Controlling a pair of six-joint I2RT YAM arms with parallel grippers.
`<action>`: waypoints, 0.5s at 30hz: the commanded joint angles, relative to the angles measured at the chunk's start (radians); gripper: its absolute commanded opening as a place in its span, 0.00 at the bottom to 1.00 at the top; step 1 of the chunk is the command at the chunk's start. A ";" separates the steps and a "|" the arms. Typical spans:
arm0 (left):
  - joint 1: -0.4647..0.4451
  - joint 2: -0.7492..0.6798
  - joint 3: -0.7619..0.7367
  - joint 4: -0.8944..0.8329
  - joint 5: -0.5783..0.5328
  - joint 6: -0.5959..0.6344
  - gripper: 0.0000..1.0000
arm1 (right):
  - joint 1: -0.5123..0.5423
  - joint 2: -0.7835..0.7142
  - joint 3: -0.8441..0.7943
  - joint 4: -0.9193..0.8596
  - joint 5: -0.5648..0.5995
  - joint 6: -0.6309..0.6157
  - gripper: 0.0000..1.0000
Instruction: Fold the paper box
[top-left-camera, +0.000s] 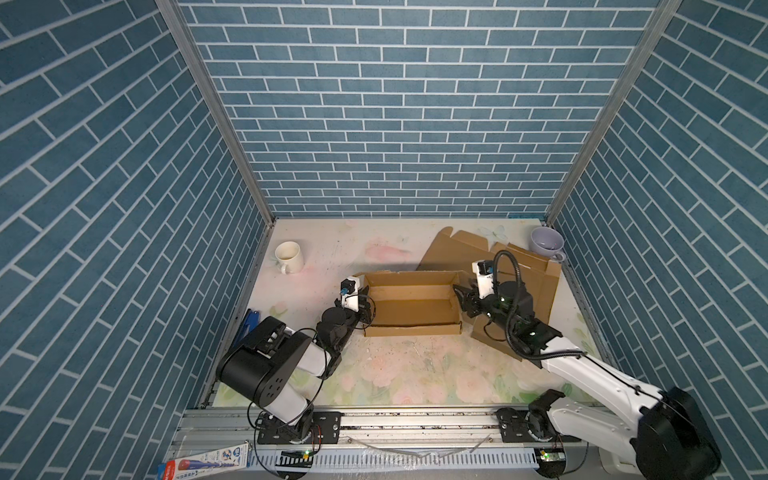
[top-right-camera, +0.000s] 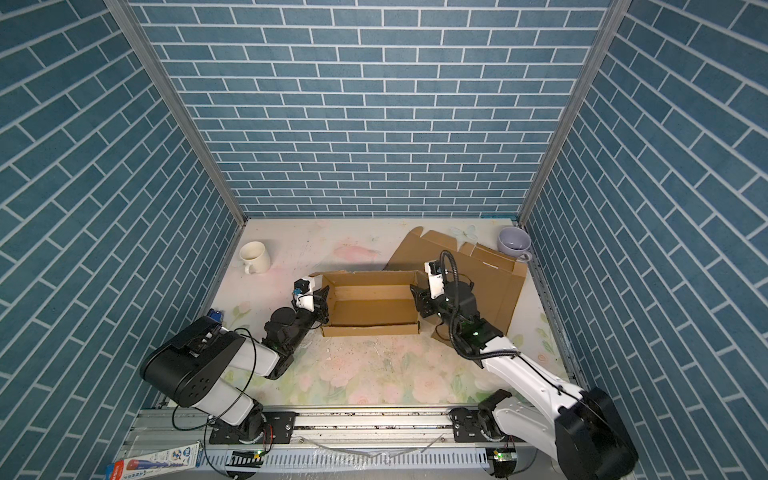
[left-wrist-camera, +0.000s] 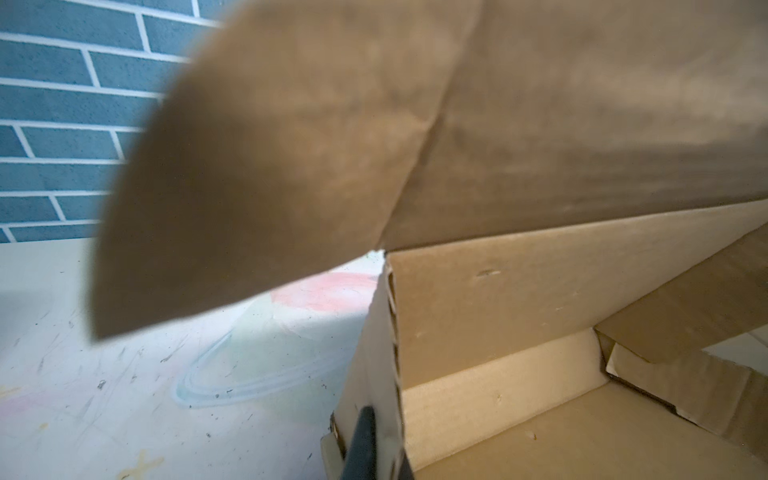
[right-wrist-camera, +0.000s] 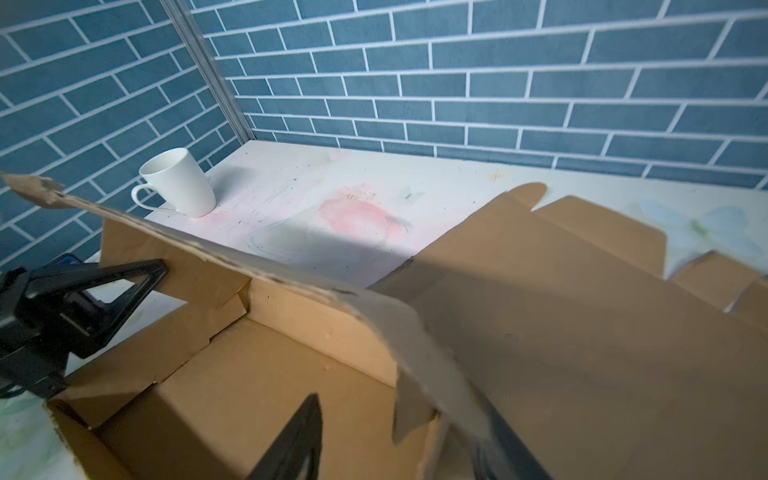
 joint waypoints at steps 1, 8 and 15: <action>-0.014 0.026 -0.033 -0.116 0.042 0.025 0.00 | -0.038 -0.099 0.170 -0.453 -0.138 -0.233 0.59; -0.014 0.041 -0.035 -0.101 0.045 0.040 0.00 | -0.021 0.104 0.605 -0.939 -0.168 -0.583 0.70; -0.015 0.043 -0.033 -0.105 0.048 0.049 0.00 | 0.094 0.442 0.935 -1.053 -0.125 -0.798 0.71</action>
